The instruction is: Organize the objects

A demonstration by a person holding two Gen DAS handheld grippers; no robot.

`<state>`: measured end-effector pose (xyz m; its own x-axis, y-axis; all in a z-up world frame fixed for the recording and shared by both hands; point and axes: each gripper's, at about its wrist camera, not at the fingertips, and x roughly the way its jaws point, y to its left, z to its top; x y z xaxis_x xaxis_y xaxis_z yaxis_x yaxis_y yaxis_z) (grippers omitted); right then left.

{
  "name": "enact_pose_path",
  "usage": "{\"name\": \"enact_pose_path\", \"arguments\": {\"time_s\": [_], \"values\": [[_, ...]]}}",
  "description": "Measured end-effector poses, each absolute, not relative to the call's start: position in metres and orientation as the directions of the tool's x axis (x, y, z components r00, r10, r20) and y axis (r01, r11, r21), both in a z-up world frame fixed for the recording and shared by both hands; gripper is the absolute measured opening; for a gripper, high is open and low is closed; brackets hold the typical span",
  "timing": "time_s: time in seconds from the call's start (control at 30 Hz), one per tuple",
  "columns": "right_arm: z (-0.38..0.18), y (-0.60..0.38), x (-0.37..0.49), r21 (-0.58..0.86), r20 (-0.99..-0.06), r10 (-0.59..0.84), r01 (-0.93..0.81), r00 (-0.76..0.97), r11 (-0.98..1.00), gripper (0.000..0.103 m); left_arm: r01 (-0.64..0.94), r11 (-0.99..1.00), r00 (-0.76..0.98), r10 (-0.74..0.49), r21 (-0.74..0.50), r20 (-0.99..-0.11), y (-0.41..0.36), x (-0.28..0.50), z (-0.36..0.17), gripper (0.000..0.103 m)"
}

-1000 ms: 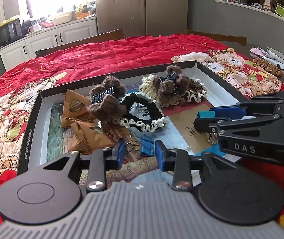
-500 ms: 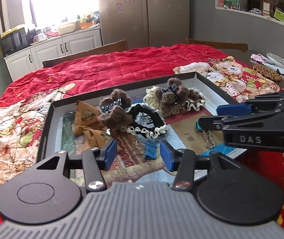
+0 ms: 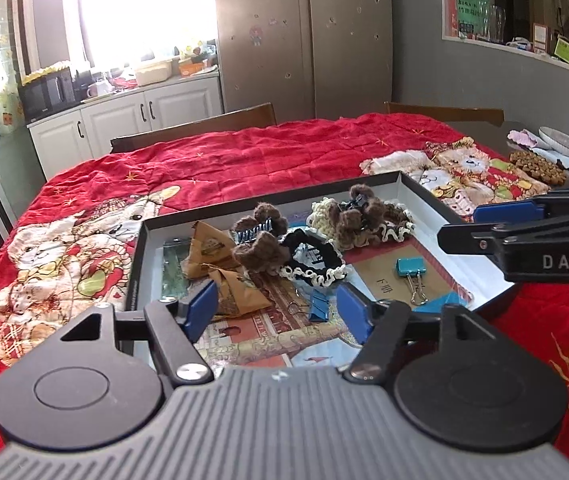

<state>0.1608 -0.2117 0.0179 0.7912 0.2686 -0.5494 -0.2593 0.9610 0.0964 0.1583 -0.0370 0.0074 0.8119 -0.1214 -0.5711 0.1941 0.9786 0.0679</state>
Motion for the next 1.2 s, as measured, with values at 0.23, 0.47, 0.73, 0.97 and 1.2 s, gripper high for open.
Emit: {"name": "enact_pose_path", "arguments": {"time_s": [0.23, 0.47, 0.73, 0.97, 1.2], "values": [[0.025, -0.21, 0.133, 0.099, -0.561, 0.285, -0.278, 0.778, 0.955, 0.05, 0.178, 0.983, 0.825, -0.119, 0.054, -0.552, -0.029, 0.136, 0.017, 0.084], [0.032, -0.208, 0.11, 0.079, -0.559, 0.275, -0.28, 0.782, 0.957, 0.051, 0.159, 0.986, 0.834, -0.111, 0.043, -0.54, -0.019, 0.115, 0.026, 0.087], [0.041, -0.205, 0.082, 0.067, -0.549, 0.269, -0.279, 0.791, 0.958, 0.063, 0.126, 0.992, 0.849, -0.09, 0.034, -0.52, -0.005, 0.088, 0.033, 0.093], [0.044, -0.2, 0.055, 0.043, -0.552, 0.259, -0.283, 0.793, 0.958, 0.069, 0.1, 0.995, 0.848, -0.074, 0.022, -0.524, 0.006, 0.067, 0.03, 0.098], [0.043, -0.196, 0.037, 0.026, -0.561, 0.246, -0.28, 0.79, 0.96, 0.073, 0.088, 0.996, 0.844, -0.071, 0.006, -0.532, 0.009, 0.05, 0.028, 0.101]]}}
